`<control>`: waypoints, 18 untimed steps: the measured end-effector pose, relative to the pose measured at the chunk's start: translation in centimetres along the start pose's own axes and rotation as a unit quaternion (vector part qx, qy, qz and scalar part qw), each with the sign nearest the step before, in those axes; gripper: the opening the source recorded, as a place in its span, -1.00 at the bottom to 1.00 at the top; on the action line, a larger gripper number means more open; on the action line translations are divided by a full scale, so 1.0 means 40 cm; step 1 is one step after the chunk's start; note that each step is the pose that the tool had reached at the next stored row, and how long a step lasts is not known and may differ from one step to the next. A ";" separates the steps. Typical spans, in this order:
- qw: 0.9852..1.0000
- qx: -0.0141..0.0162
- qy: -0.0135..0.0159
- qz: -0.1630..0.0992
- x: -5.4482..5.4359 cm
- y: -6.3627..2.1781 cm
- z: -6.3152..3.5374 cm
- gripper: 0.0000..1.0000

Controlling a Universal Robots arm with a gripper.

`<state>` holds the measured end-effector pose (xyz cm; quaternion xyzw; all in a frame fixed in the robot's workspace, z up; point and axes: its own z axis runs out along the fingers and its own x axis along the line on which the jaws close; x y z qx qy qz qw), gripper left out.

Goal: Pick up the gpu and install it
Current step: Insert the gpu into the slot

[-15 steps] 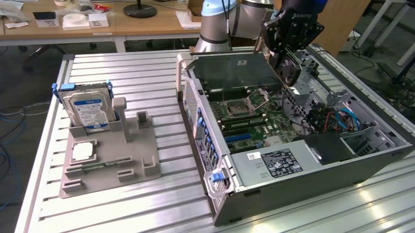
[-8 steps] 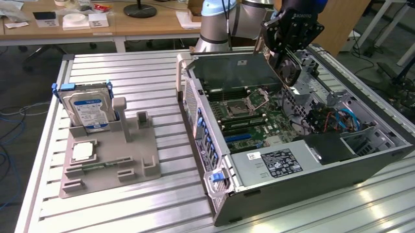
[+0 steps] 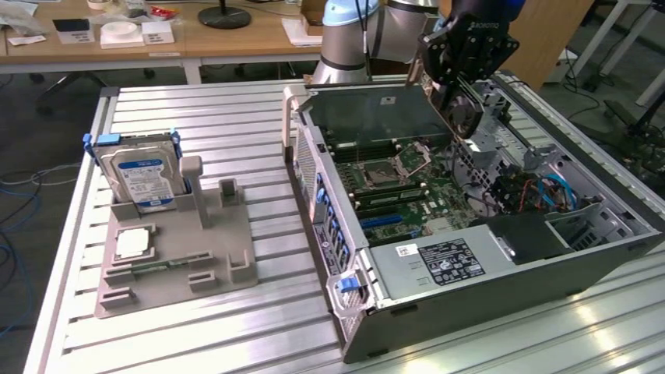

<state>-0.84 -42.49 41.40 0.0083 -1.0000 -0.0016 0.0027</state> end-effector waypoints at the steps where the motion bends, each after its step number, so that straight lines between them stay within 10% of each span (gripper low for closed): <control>1: 1.000 0.000 0.000 -0.004 0.000 0.000 0.000 -0.44; 18: 0.999 -0.002 0.000 -0.051 0.000 -0.003 0.000 -0.44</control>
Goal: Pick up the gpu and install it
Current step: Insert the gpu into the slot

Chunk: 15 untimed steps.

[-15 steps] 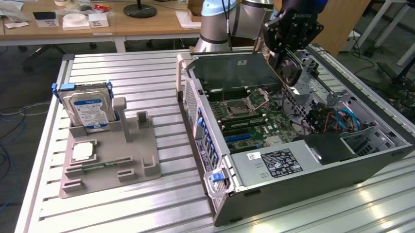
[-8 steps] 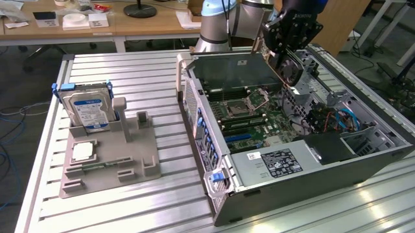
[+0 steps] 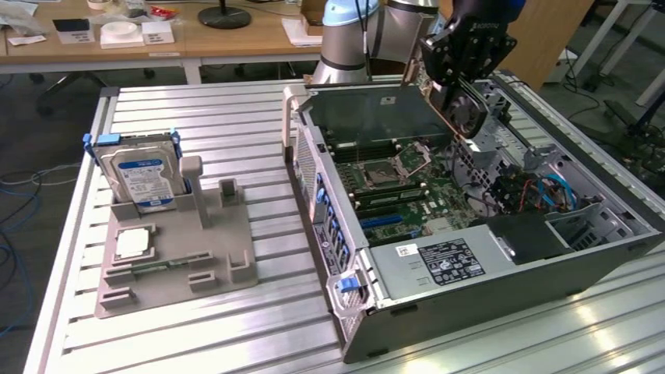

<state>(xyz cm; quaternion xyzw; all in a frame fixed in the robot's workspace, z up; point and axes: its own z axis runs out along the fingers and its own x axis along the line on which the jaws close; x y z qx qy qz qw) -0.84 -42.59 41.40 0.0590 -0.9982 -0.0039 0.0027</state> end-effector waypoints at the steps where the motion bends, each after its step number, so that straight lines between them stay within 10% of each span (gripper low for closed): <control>1: 1.000 0.000 0.000 -0.002 0.000 0.000 0.000 -0.44; 15: 1.000 0.000 0.000 -0.028 0.001 -0.005 0.000 -0.44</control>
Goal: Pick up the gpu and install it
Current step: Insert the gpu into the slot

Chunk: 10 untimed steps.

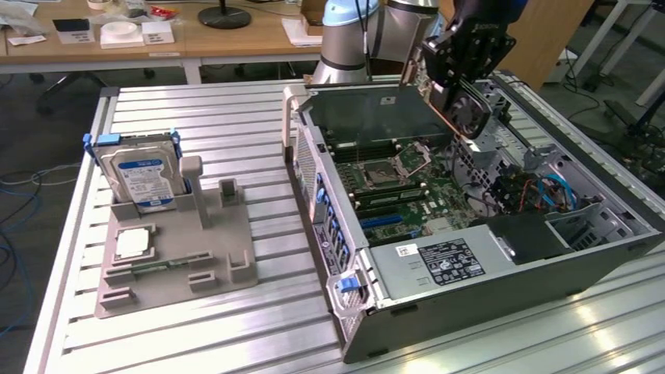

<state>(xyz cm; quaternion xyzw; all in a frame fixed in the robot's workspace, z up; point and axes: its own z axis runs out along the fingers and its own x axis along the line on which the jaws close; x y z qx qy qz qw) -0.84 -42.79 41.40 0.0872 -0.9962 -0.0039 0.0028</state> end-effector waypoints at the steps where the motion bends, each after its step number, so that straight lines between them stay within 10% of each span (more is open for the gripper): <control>1: 1.000 0.000 0.000 -0.002 0.000 0.000 0.000 -0.44; 10: 1.000 0.000 0.000 -0.016 0.000 -0.002 0.000 -0.44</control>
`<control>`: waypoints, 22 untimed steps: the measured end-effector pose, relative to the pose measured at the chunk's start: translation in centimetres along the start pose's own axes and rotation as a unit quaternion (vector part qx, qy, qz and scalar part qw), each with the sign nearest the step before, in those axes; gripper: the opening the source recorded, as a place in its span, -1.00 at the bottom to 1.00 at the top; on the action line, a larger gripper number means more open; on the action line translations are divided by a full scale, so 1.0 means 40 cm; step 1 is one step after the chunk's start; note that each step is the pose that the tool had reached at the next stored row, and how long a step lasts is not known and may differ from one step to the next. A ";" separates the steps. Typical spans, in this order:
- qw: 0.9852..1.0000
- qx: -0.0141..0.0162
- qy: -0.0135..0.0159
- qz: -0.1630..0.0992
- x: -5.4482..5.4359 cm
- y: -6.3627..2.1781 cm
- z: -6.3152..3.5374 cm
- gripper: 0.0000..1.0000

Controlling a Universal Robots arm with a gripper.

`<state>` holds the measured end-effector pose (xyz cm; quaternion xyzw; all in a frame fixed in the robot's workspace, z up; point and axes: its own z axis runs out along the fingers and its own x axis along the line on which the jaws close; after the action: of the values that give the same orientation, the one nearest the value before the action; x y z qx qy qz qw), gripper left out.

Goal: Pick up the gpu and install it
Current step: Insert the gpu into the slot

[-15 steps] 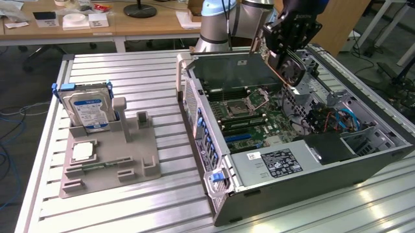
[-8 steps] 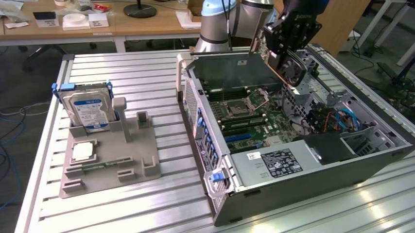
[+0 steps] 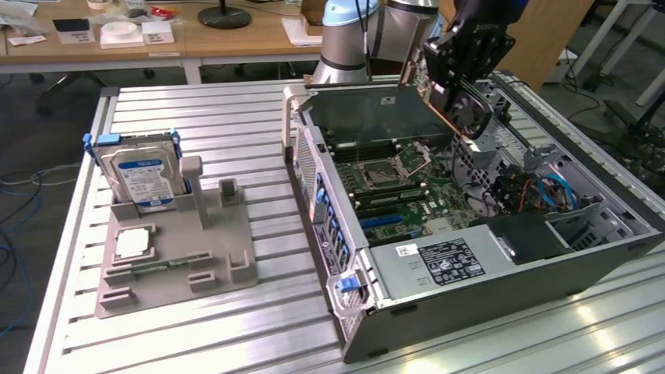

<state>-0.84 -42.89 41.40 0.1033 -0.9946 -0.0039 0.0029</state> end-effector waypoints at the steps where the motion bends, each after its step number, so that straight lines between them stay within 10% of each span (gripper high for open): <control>1: 1.000 0.000 0.000 -0.002 0.000 0.000 0.000 -0.44; 22: 0.999 0.000 0.000 -0.038 0.001 -0.004 0.000 -0.44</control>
<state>-0.84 -43.04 41.40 0.1410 -0.9900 -0.0037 0.0030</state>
